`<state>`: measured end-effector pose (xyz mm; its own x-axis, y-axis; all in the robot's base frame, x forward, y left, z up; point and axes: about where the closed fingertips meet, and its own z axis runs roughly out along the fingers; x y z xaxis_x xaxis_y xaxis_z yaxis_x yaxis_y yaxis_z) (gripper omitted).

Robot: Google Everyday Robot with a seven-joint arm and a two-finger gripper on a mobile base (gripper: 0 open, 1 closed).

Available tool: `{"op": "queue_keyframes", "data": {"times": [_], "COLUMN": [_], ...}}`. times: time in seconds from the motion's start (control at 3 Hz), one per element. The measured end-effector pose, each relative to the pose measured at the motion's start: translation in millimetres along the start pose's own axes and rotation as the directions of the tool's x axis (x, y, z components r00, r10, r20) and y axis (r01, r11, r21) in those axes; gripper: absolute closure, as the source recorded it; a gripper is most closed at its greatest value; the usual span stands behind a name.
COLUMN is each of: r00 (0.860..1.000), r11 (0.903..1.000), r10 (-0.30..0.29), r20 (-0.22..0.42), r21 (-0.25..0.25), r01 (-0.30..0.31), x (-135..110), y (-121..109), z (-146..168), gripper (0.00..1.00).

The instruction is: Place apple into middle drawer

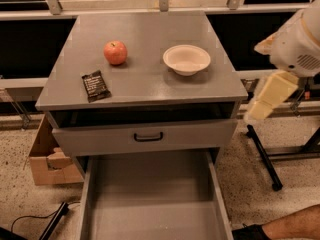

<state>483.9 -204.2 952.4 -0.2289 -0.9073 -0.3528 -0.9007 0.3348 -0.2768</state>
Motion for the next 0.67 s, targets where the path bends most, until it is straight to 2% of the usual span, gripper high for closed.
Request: {"op": "queue_keyframes", "data": {"times": [0.33,0.67], "r00": [0.995,0.982], "r11": [0.9992,0.9979], "r10": [0.034,0.046], "r20": [0.094,0.181], "r21": [0.018,0.036], "r01": [-0.036,-0.053], "x": [-10.4,-24.8], "y": [-22.1,-40.7], "z": [32.0,55.1], "gripper": [0.00,0.00]}}
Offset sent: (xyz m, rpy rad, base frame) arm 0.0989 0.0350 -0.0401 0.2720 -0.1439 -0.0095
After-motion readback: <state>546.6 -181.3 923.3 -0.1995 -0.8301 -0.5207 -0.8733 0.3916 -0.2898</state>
